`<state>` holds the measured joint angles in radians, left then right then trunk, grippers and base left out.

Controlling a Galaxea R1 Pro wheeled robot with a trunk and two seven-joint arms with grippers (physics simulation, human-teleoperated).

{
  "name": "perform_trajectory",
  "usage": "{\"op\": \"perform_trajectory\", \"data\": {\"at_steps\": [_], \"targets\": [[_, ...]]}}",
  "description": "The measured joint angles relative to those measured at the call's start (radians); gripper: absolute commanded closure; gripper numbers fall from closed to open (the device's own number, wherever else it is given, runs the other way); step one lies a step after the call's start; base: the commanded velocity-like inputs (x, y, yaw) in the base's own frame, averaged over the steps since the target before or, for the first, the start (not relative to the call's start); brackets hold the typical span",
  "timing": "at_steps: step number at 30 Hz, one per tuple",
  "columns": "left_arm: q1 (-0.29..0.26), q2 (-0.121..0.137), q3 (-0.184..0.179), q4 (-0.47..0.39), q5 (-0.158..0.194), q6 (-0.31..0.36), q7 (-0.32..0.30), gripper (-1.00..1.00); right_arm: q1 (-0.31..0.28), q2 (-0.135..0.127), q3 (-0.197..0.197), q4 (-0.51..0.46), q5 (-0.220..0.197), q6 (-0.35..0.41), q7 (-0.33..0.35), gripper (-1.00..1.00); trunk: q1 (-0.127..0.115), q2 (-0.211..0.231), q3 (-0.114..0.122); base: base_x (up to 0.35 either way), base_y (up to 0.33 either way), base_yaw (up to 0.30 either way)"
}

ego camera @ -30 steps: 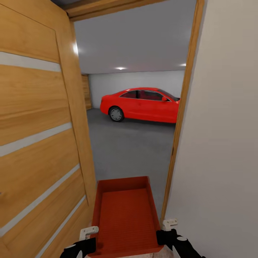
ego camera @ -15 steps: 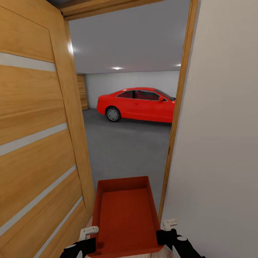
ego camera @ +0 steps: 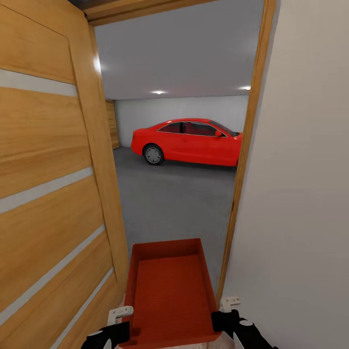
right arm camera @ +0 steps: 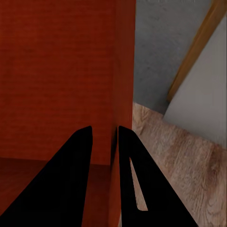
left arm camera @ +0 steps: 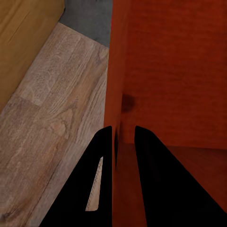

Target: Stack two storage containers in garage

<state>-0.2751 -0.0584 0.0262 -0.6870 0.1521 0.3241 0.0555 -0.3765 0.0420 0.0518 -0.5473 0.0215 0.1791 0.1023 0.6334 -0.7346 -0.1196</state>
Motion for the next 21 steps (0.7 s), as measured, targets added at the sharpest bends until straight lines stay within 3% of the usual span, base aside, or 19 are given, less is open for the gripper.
{"op": "perform_trajectory", "data": {"at_steps": [15, 21], "targets": [[0.0, 0.0, 0.0, 0.0, 0.001, -0.001, 0.0, 1.0, 0.0, 0.0, 0.0, 0.0, 0.001, 0.0, 0.0, 1.0, 0.0, 0.0, 0.0, 0.154, 0.216, 0.0], [0.0, 0.0, 0.0, 0.0, 0.001, -0.001, 0.0, 1.0, -0.001, 0.0, 0.001, 0.0, 0.0, 0.0, -0.001, 1.0, 0.0, 0.0, 0.0, 0.019, 0.038, 0.0]]}}
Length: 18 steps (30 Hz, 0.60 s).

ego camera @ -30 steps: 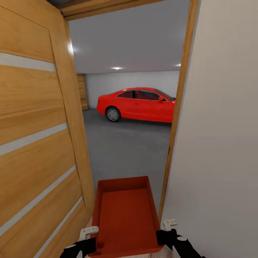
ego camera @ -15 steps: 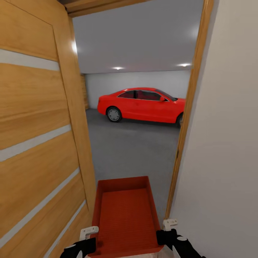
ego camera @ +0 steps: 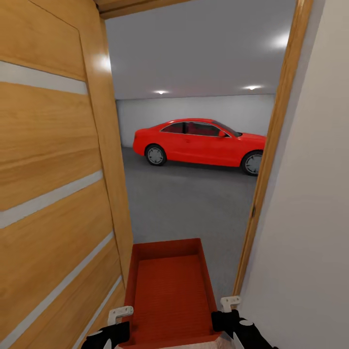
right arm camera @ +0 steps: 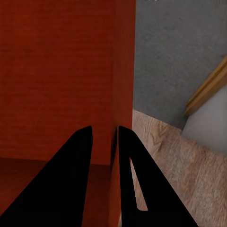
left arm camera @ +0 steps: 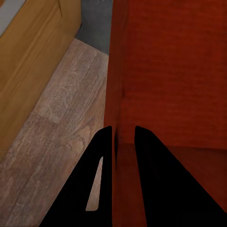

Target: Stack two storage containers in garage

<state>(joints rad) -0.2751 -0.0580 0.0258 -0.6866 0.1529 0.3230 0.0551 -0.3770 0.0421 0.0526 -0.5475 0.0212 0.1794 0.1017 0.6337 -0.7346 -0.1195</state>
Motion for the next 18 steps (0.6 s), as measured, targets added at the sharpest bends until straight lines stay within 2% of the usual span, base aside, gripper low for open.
{"op": "perform_trajectory", "data": {"at_steps": [4, 11, 18], "targets": [[0.0, 0.001, 0.0, 0.0, 0.0, 0.001, -0.001, 1.0, 0.0, 0.0, 0.001, 0.0, -0.001, 0.0, 0.0, 1.0, 0.0, 0.0, 0.0, 0.002, 0.077, 0.0], [0.0, -0.001, 0.0, 0.0, 0.0, 0.0, 0.001, 1.0, 0.0, 0.0, -0.001, 0.0, 0.001, -0.001, 0.001, 1.0, 0.0, 0.0, 0.0, 0.0, 0.225, 0.0], [0.0, 0.0, 0.0, 0.0, 0.0, 0.0, 0.0, 1.0, 0.0, 0.0, -0.001, 0.0, 0.001, 0.0, 0.001, 1.0, 0.0, 0.0, 0.0, 0.0, 0.009, 0.0]]}}
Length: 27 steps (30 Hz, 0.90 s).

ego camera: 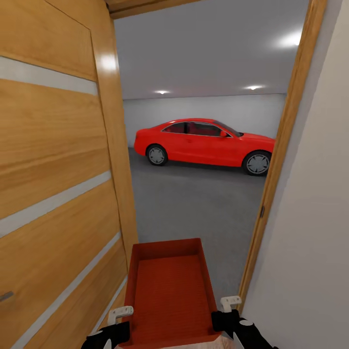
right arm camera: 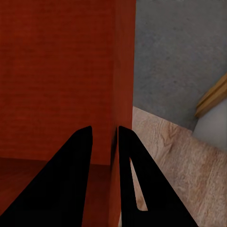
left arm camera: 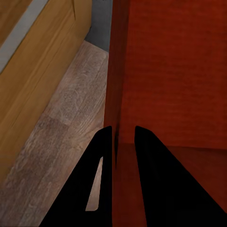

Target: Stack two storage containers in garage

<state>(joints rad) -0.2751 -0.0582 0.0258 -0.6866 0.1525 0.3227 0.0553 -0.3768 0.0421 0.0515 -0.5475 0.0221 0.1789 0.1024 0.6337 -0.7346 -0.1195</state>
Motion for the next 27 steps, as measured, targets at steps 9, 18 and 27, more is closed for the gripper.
{"op": "perform_trajectory", "data": {"at_steps": [9, 18, 27], "targets": [[0.0, 0.0, 0.0, 0.0, 0.0, 0.001, 0.0, 1.0, 0.0, 0.0, 0.0, 0.0, -0.001, 0.0, 0.0, 1.0, 0.0, 0.0, 0.0, 0.0, 0.0, 0.0], [0.0, 0.0, 0.0, 0.0, -0.001, 0.002, 0.0, 1.0, 0.001, 0.0, 0.001, 0.0, -0.002, 0.002, -0.001, 1.0, 0.0, 0.0, 0.0, 0.0, 0.0, -0.081], [0.0, 0.0, 0.0, 0.0, 0.0, 0.002, 0.0, 1.0, 0.0, 0.0, 0.001, 0.0, -0.002, 0.002, -0.001, 1.0, 0.0, 0.0, 0.0, 0.0, 0.0, -0.265]]}}
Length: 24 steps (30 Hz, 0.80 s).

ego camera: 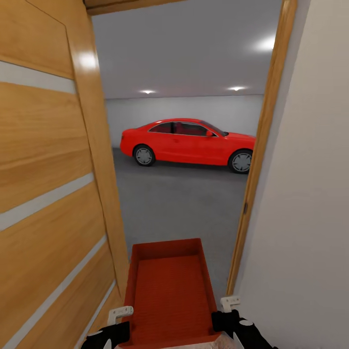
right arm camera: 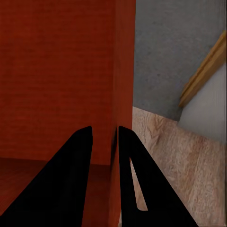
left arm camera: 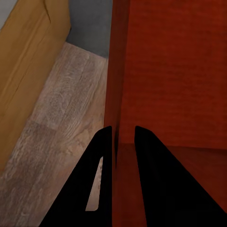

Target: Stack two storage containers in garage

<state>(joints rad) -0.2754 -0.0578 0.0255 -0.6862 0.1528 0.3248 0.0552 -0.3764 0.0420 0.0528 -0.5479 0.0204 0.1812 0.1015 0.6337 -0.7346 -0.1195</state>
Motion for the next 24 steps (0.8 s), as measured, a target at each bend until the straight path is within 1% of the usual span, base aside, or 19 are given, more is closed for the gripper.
{"op": "perform_trajectory", "data": {"at_steps": [16, 19, 24], "targets": [[0.0, 0.0, 0.0, 0.0, 0.0, 0.0, 0.0, 1.0, 0.0, 0.0, 0.0, 0.0, 0.0, 0.0, 0.0, 1.0, 0.0, 0.0, 0.0, 0.0, 0.0, -0.274], [0.0, 0.0, 0.0, 0.0, 0.001, 0.0, 0.0, 1.0, 0.0, 0.0, 0.0, 0.0, 0.0, 0.0, 0.0, 1.0, 0.0, 0.0, 0.0, 0.0, 0.0, -0.131], [0.0, 0.0, -0.001, 0.0, 0.001, 0.0, 0.001, 1.0, 0.0, 0.0, 0.0, 0.001, 0.0, 0.0, 0.0, 1.0, 0.0, 0.0, 0.0, 0.0, 0.0, -0.023]]}}
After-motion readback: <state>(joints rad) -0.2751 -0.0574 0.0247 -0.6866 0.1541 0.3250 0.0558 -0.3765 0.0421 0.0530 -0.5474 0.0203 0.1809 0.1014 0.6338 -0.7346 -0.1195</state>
